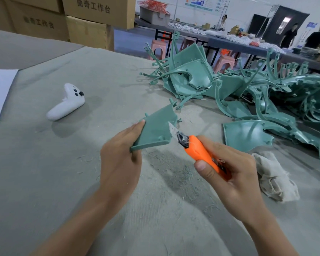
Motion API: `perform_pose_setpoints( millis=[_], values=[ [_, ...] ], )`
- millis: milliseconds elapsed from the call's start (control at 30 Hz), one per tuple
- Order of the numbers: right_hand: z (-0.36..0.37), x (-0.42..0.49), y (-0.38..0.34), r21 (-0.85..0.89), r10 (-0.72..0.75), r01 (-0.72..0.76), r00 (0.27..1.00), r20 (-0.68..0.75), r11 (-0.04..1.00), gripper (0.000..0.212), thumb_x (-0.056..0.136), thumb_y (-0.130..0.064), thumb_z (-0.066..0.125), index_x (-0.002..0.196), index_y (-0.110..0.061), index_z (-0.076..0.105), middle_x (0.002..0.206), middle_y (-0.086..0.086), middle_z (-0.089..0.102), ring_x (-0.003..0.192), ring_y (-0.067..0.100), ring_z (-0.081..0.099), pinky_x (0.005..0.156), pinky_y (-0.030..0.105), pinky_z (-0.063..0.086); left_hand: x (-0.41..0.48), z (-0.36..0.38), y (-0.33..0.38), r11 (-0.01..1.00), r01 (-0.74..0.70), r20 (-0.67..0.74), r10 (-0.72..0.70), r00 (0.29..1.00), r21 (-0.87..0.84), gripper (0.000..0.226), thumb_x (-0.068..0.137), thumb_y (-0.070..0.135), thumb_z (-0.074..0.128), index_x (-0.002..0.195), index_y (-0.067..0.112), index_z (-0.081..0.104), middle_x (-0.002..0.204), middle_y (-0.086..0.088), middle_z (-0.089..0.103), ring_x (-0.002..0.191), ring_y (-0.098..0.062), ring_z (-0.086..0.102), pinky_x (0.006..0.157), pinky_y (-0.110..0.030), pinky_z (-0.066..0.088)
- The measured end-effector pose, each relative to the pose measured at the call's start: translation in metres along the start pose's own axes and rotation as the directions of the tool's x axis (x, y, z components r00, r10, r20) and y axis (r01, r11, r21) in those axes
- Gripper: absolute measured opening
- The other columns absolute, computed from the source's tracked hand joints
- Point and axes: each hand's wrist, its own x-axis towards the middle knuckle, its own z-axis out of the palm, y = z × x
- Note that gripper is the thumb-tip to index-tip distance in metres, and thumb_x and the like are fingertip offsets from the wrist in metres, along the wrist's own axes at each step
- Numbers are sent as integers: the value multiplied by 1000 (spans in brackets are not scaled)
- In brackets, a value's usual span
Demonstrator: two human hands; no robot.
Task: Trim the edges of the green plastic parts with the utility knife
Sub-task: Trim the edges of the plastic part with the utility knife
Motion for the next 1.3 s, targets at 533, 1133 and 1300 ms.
perform_pose_setpoints(
  millis=[533, 1133, 1300],
  values=[
    [-6, 5, 16, 124, 322, -300, 918, -231, 946, 49, 82, -56, 61, 123, -29, 68, 66, -3, 55, 53, 27, 38, 51, 49, 35, 3, 10, 3, 686, 487, 225, -440, 870, -541, 12, 88, 17, 69, 77, 20, 70, 76, 8, 73, 63, -8, 71, 60, -35, 57],
    [1, 9, -3, 230, 385, -349, 912, -138, 909, 30, 79, -52, 67, 106, -37, 71, 64, -5, 53, 51, 11, 42, 50, 27, 38, 1, 10, 3, 408, 699, 627, -318, 711, -587, 18, 86, 6, 67, 103, 11, 72, 98, -4, 75, 86, -22, 72, 57, -35, 58],
    [3, 43, -19, 429, 483, -450, 875, 35, 783, 21, 83, -25, 76, 104, -29, 74, 51, -3, 31, 40, 9, 29, 42, 20, 30, -1, 16, 4, 524, 657, 630, -263, 730, -542, 16, 85, 3, 68, 98, 10, 73, 97, -11, 73, 86, -28, 69, 55, -35, 58]
  ],
)
